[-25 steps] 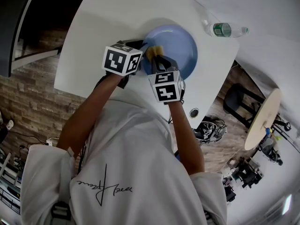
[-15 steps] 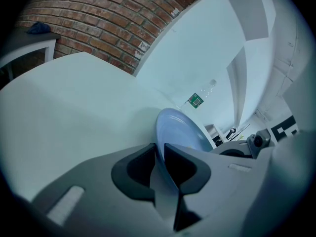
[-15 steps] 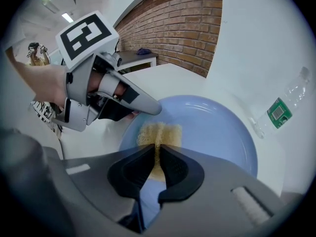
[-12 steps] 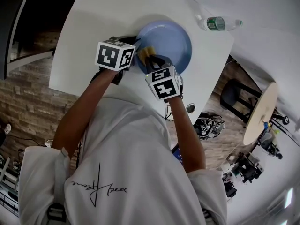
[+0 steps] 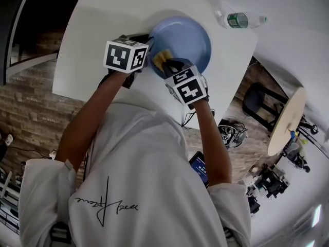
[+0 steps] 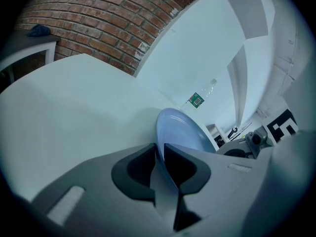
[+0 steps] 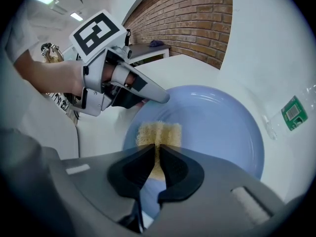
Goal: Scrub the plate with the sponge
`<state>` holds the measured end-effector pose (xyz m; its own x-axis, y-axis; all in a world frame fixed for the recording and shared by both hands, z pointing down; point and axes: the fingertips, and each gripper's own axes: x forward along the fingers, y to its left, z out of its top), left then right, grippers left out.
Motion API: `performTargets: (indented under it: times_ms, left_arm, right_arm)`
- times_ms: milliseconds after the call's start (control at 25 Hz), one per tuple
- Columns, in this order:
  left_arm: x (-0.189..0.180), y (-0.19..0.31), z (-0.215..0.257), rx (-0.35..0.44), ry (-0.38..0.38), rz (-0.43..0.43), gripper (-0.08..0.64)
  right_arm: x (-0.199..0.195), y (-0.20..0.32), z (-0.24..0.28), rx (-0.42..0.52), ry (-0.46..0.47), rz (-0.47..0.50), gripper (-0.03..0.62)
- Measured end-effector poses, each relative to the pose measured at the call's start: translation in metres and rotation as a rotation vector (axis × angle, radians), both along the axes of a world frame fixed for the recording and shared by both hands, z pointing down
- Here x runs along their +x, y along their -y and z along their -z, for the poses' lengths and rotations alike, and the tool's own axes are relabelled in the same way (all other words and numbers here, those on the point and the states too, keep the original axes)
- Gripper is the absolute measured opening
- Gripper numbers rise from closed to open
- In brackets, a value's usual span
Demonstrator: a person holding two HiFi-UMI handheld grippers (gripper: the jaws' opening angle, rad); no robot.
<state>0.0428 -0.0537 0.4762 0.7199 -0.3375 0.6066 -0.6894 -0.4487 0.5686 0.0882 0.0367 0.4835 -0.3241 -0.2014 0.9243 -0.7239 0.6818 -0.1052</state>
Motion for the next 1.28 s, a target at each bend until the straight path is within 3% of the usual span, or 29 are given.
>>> performTargets:
  times_ms: [760, 1280]
  left_arm:
    - [-0.001, -0.001, 0.001, -0.001, 0.001, 0.000, 0.069]
    - [0.000, -0.001, 0.003, -0.001, 0.001, 0.000, 0.069]
  right_arm:
    - [0.020, -0.016, 0.000, -0.071, -0.045, 0.070, 0.037]
    - [0.041, -0.017, 0.001, -0.080, -0.060, 0.053, 0.038]
